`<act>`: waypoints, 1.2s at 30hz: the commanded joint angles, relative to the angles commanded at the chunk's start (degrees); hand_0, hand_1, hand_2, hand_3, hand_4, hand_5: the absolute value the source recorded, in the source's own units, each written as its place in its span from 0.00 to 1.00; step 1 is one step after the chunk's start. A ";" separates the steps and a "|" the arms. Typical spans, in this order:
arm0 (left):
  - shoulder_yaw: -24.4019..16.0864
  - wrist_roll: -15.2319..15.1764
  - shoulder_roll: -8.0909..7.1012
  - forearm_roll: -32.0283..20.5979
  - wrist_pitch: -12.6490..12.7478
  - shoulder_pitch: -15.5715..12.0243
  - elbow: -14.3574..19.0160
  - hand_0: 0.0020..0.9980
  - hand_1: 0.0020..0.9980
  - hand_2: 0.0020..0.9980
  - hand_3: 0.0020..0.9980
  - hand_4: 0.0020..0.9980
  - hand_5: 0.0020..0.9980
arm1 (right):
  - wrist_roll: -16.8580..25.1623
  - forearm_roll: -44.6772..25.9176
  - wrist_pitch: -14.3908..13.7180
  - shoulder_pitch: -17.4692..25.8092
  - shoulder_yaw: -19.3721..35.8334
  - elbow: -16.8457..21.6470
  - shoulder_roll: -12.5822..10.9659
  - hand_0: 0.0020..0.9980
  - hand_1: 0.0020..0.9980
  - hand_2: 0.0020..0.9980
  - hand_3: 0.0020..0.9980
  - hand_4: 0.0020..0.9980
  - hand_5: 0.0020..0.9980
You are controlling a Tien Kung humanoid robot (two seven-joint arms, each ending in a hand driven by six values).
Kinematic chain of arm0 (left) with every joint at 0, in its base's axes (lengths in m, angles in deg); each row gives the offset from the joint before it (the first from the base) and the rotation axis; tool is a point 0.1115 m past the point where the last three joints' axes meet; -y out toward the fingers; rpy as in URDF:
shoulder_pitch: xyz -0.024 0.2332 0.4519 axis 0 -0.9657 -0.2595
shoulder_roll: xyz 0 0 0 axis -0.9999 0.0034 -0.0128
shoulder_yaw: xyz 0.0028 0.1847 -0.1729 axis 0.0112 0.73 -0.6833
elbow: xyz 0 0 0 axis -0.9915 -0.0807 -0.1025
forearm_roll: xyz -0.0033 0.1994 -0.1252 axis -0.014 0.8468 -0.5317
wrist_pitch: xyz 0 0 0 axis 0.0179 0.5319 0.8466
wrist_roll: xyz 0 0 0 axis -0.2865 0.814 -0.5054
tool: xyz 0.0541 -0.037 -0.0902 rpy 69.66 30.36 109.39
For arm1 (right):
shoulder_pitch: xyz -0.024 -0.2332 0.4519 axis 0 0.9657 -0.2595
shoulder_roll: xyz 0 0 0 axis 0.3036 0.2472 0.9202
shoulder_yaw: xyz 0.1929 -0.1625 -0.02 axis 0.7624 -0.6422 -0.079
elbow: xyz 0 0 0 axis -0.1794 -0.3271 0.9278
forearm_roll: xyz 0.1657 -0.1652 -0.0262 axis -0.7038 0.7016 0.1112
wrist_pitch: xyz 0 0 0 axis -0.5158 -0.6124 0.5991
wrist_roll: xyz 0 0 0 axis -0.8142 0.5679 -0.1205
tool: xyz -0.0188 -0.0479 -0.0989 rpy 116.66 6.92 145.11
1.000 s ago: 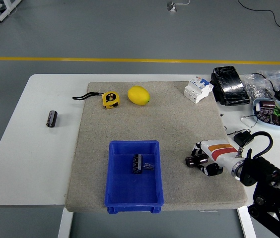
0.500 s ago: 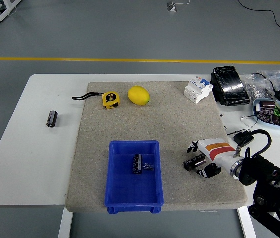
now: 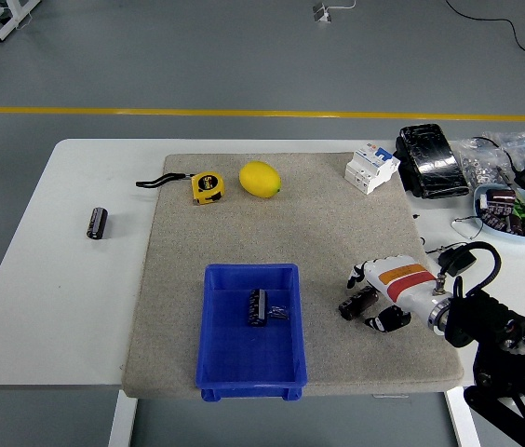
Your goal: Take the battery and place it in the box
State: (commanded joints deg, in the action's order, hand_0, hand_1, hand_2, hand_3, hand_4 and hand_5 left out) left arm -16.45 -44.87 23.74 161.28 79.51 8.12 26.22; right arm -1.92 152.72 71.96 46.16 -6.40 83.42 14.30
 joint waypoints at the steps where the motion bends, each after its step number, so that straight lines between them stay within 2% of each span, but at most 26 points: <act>1: 0.01 0.01 0.00 -0.03 0.00 0.00 0.00 0.69 0.65 0.69 0.62 0.63 0.68 | 0.09 0.28 0.22 -0.04 0.04 -0.01 -0.07 0.52 0.63 0.74 0.76 1.00 0.11; 8: -0.03 0.09 0.06 0.17 -0.07 -0.01 0.02 0.69 0.65 0.69 0.62 0.63 0.68 | 1.93 1.98 0.10 -0.48 -0.08 -0.53 -0.54 0.53 0.64 0.76 0.78 1.00 0.11; 16: -0.04 0.12 0.13 0.23 -0.04 -0.17 0.04 0.69 0.65 0.69 0.62 0.63 0.68 | 6.21 4.62 -0.84 -1.16 -1.11 -0.35 -1.28 0.54 0.64 0.77 0.78 1.00 0.11; 23: -0.11 0.10 0.12 0.44 -0.16 -0.28 0.07 0.69 0.65 0.69 0.62 0.63 0.68 | 10.10 6.50 -3.06 -1.95 -2.82 -0.44 -2.25 0.51 0.63 0.75 0.75 1.00 0.11; 24: -0.10 0.09 0.12 0.47 -0.18 -0.29 0.08 0.69 0.66 0.69 0.62 0.63 0.68 | 10.50 6.55 -3.61 -2.15 -3.13 -0.47 -2.35 0.47 0.60 0.71 0.66 0.98 0.10; 29: -0.15 0.11 0.18 0.61 -0.21 -0.31 0.11 0.69 0.66 0.69 0.62 0.63 0.68 | 11.63 5.84 -5.85 -3.37 -4.52 -1.71 -2.40 0.47 0.60 0.71 0.66 0.98 0.10; 30: -0.17 0.12 0.18 0.64 -0.22 -0.28 0.11 0.69 0.66 0.69 0.62 0.63 0.68 | 11.87 5.63 -6.12 -3.64 -4.79 -2.12 -2.39 0.44 0.55 0.69 0.57 0.92 0.07; 36: 0.11 -0.01 0.17 0.21 -0.08 -0.15 0.13 0.69 0.66 0.69 0.62 0.63 0.68 | 12.41 5.46 -6.39 -4.23 -5.82 -3.40 -2.36 0.44 0.55 0.69 0.57 0.92 0.07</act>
State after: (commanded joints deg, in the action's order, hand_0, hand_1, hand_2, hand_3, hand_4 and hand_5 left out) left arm -16.34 -44.88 23.91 161.49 79.44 7.96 26.35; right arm 10.49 158.18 65.57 41.92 -12.23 80.02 11.95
